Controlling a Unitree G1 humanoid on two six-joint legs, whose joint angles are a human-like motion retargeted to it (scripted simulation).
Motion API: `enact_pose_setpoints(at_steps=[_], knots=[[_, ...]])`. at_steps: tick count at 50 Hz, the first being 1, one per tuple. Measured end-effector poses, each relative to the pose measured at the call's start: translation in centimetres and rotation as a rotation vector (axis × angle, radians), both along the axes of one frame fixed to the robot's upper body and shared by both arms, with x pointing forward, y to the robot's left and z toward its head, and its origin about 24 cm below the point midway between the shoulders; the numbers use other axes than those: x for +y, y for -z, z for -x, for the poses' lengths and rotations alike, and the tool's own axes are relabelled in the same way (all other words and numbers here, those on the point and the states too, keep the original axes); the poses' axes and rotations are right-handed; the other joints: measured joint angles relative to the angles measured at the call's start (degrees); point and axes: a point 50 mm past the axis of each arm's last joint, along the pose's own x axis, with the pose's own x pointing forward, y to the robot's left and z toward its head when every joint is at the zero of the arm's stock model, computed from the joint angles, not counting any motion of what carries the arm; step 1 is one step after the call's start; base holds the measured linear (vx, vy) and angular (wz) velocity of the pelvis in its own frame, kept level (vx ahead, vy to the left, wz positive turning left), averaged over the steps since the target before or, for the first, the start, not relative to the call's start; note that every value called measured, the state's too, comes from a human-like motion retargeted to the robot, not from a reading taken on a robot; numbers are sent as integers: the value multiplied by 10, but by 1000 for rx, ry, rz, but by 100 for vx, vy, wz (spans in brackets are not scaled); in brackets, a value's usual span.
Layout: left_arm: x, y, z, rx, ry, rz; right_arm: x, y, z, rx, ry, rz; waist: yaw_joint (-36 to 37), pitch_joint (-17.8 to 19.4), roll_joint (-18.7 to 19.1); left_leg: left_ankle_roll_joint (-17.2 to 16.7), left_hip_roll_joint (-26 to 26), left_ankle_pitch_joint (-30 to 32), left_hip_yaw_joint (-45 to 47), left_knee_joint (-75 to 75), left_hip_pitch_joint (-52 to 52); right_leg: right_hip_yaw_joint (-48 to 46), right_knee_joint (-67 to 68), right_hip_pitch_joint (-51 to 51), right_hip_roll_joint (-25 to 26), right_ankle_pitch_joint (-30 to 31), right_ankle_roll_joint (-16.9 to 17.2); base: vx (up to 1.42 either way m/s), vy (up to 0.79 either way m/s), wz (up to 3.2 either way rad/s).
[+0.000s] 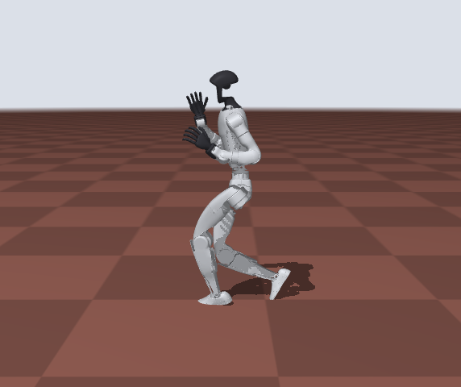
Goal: Dance
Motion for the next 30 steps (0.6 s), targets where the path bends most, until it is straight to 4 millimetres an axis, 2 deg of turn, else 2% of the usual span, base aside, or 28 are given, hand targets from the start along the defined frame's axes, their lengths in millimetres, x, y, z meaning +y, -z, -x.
enact_pose_setpoints(at_steps=[3, 5, 8, 12, 16, 20, 21, 24, 27, 30], knots=[[0, -6, -2, -33, 1, -38, -4, 2, -1, 5, 29, 12, 4, 15, 22, 1, 37, -74, 5, 88, -33, -14, -64, 26, 29, -156, -43, -69, 19, -5], [-1, -11, -5, -61, 13, -63, -6, 4, -5, 38, 37, 15, 3, 30, 43, 7, 76, -128, 6, 182, -44, -21, -91, 28, 51, -238, -73, -69, 18, -24], [-4, -20, -13, -91, 49, -82, -9, 14, -12, 144, 31, 37, -11, 46, 70, 38, 147, -196, 2, 332, -26, -20, -107, 9, 79, -292, -99, -68, 17, -27], [-6, -34, -24, -147, 96, -64, -12, 31, -21, 300, 3, 59, -29, 51, 110, 67, 248, -237, -37, 445, 64, -14, -131, -40, 123, -315, -118, -60, 15, -52], [-13, -49, -32, -235, 145, -18, -15, 46, -26, 406, -4, 38, -41, 47, 159, 55, 305, -282, -53, 376, 181, -30, -146, -91, 149, -308, -125, -48, 14, -51], [-22, -65, -37, -320, 196, -7, -17, 59, -31, 476, 20, 19, -52, 41, 176, 61, 306, -374, -29, 239, 243, -77, -155, -128, 120, -309, -132, -35, 12, -25], [-24, -68, -38, -335, 204, -16, -17, 62, -33, 493, 26, 21, -53, 40, 174, 63, 303, -381, -21, 213, 246, -89, -158, -131, 112, -310, -133, -29, 11, -7], [-30, -75, -40, -368, 216, -50, -16, 72, -39, 545, 44, 43, -53, 33, 163, 65, 287, -375, -7, 156, 248, -111, -178, -129, 104, -298, -123, -25, 10, 12], [-31, -79, -41, -385, 204, -88, -16, 82, -45, 590, 63, 80, -45, 27, 156, 61, 270, -362, -11, 139, 249, -118, -215, -108, 120, -279, -113, -18, 8, 12], [-26, -82, -40, -403, 152, -130, -18, 86, -48, 601, 106, 111, -30, 27, 163, 53, 262, -379, -29, 157, 254, -124, -240, -82, 138, -286, -127, -12, 6, 0]])
